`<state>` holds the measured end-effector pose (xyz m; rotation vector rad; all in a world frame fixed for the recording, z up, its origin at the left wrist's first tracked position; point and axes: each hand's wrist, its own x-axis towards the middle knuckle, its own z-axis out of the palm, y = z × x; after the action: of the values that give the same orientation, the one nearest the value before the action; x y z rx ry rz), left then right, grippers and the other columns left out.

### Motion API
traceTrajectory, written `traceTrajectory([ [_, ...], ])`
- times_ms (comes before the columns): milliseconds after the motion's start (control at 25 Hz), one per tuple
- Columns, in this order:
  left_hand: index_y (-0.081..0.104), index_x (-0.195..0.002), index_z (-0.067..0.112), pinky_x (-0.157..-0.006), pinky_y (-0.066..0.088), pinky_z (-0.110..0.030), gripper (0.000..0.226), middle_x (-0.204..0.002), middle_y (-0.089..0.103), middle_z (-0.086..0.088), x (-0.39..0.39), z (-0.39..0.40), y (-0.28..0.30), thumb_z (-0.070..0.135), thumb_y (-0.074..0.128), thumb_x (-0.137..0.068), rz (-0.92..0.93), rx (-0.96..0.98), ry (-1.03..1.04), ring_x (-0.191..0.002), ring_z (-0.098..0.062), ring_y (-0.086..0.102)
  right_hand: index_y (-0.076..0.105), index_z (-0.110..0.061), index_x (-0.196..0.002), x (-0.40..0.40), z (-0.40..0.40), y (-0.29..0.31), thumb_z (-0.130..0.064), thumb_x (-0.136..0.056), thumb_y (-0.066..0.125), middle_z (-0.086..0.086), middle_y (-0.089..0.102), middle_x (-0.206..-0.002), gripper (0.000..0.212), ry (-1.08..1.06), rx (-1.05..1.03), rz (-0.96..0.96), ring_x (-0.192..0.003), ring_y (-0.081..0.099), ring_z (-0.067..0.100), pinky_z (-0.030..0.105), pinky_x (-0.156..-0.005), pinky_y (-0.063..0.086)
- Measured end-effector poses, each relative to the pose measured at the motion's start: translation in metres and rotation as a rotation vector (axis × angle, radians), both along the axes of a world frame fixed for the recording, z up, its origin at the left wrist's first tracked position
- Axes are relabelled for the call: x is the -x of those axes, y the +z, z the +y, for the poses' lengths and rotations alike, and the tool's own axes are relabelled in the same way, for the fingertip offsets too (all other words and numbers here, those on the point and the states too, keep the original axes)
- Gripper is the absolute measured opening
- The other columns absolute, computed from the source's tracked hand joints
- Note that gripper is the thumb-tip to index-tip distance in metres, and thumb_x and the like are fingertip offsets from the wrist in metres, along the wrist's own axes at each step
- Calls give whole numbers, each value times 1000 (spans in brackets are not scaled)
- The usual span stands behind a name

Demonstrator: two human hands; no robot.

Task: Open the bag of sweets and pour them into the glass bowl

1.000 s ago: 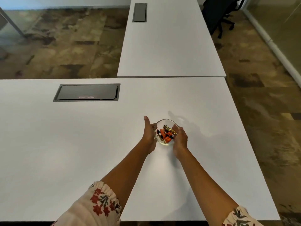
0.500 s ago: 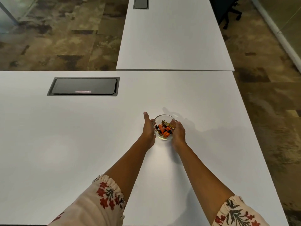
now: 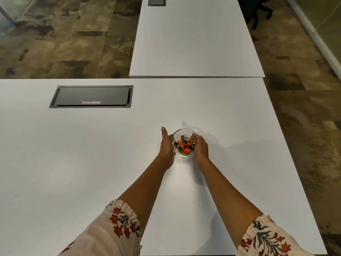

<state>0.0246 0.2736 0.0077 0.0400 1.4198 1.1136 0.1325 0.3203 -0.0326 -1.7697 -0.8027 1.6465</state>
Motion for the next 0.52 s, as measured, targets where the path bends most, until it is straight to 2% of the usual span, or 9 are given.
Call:
traceTrajectory([
  [120,61,-110,15,-88,50,-35,69,-100,68,2,0,0,-7,67,16,-100,7,-10,11,-91,-13,65,66,-21,-120,0,2,-2,-31,-100,41,0,67,-127,33,14,-10,-12,-117,59,23,31,-90,46],
  [280,62,-101,18,-77,52,-31,64,-97,69,1,-1,-1,-3,66,18,-101,24,1,8,-90,-14,66,66,-23,-117,0,5,-2,-32,-101,38,0,67,-128,33,76,-33,-75,-119,59,24,38,-102,48],
  [400,62,-104,17,-86,50,-31,63,-102,67,4,0,-1,-2,64,19,-102,53,7,-20,-102,-16,65,62,-20,-125,-4,6,-2,-31,-103,34,6,62,-134,37,153,-86,-177,-125,55,27,42,-109,44],
  [480,62,-114,20,-99,41,-31,60,-112,63,8,-2,-4,-1,61,19,-103,249,-5,-114,-117,-18,56,52,-14,-138,-8,1,1,-26,-106,32,9,53,-145,40,173,-258,-333,-135,48,27,38,-114,38],
  [520,60,-122,20,-105,38,-33,57,-123,62,5,-1,-7,-2,57,21,-104,440,-2,-149,-125,-20,52,47,-12,-143,-8,-2,8,-25,-107,31,9,47,-150,42,162,-354,-424,-140,43,26,36,-116,35],
])
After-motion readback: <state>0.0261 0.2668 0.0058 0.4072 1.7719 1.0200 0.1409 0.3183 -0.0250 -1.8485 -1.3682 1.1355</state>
